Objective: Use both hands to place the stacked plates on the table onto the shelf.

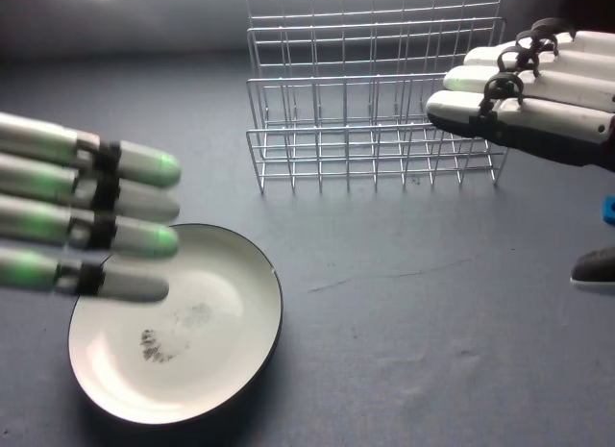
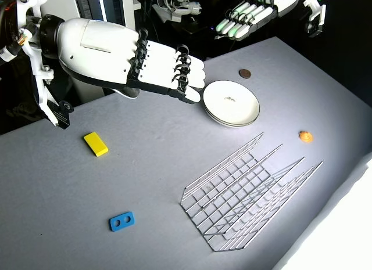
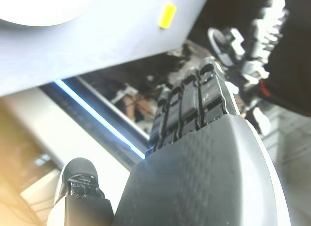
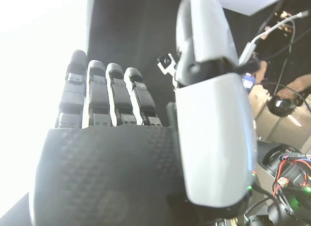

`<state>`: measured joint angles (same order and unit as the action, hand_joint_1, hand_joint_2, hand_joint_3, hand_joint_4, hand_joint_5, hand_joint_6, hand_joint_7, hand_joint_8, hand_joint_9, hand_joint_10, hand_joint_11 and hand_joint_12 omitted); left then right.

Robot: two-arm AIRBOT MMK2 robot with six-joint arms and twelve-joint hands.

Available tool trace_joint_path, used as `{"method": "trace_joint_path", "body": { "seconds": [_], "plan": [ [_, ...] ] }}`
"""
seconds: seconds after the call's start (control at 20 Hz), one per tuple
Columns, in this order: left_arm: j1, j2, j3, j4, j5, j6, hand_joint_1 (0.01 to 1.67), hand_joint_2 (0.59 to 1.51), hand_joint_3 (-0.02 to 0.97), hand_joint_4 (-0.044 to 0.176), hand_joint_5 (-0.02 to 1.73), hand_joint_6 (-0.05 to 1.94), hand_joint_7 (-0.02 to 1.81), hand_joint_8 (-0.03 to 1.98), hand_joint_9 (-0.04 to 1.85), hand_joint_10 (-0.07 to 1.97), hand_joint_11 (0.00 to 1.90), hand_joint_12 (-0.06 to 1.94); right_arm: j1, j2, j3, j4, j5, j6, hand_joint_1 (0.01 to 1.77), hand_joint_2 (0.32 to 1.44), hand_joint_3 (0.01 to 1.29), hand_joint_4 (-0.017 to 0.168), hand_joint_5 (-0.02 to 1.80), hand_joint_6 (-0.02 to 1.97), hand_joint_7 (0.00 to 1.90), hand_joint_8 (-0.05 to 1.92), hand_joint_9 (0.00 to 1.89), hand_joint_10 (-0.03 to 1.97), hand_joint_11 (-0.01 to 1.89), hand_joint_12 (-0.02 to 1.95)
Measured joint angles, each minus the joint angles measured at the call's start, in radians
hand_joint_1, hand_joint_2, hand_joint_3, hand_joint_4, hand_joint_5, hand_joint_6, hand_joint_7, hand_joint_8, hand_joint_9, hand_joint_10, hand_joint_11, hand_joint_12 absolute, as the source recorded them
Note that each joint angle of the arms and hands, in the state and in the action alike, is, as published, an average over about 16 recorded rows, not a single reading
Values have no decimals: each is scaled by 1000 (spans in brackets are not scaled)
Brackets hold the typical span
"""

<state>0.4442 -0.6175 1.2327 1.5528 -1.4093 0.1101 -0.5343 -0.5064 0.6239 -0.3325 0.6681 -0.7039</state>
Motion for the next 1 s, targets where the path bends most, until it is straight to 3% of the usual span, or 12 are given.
{"method": "trace_joint_path", "body": {
  "seconds": [0.2,0.45,0.7,1.0],
  "plan": [
    [-27,-3,-5,38,14,-35,13,1048,25,-1,21,-8,20,-12,17,6,14,-11,-2,0,0,0,1,0,1148,1006,14,-1,21,17,11,13,22,3,21,274],
    [-60,-5,-17,76,33,-69,13,1045,19,-1,21,-9,20,-12,16,6,14,-11,-4,0,0,0,2,0,1070,1044,14,-1,21,18,11,13,21,4,21,208],
    [-93,-9,-36,162,33,-95,13,1043,14,-1,21,-9,19,-11,18,6,14,-10,-6,-1,-1,0,3,0,1028,1072,14,-1,21,17,11,14,21,3,21,151],
    [-55,-22,-66,245,64,-95,14,1046,15,-1,21,-9,18,-11,20,6,14,-9,-7,-1,-3,-1,5,0,1004,1087,14,-1,21,18,11,14,22,3,21,113]
  ]
}}
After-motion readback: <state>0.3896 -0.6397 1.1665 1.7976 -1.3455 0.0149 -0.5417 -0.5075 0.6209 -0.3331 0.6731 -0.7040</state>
